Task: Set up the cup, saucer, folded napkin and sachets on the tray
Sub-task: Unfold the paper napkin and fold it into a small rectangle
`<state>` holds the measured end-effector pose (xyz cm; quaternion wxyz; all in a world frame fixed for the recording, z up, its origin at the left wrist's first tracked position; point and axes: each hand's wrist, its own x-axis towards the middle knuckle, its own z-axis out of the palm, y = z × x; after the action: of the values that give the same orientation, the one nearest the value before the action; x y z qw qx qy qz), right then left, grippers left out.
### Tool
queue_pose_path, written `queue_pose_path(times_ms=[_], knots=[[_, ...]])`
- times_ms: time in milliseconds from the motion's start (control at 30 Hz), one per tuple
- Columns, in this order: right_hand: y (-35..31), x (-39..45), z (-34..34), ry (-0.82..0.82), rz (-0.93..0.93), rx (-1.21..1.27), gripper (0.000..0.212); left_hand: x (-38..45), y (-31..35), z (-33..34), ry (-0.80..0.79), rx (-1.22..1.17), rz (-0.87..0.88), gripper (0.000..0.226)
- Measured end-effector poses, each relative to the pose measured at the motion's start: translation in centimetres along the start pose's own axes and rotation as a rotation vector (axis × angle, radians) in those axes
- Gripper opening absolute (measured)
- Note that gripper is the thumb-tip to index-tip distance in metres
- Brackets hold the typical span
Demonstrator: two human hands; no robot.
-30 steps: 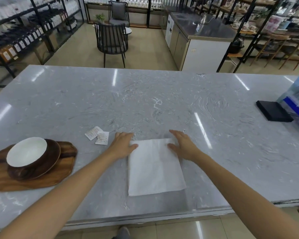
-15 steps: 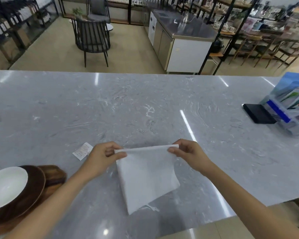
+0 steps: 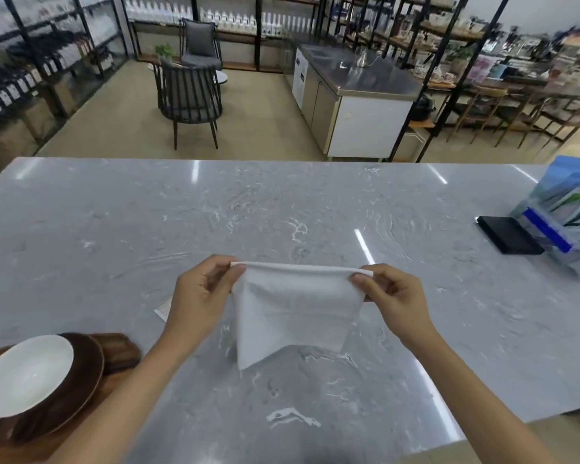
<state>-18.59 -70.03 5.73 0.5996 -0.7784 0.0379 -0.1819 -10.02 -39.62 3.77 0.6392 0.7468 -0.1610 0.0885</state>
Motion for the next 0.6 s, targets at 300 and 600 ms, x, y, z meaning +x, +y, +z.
queue_pose_path(times_ms=[300,600], knots=[[-2.1,0.8,2.3,0.169,-0.205,-0.115,0.02,2.1,2.7,3.5,0.337,0.338,0.272,0.014],[-5.4,3.7,2.2,0.448,-0.466,-0.213,0.01,4.4,7.1,3.7,0.395,0.25,0.465,0.02]])
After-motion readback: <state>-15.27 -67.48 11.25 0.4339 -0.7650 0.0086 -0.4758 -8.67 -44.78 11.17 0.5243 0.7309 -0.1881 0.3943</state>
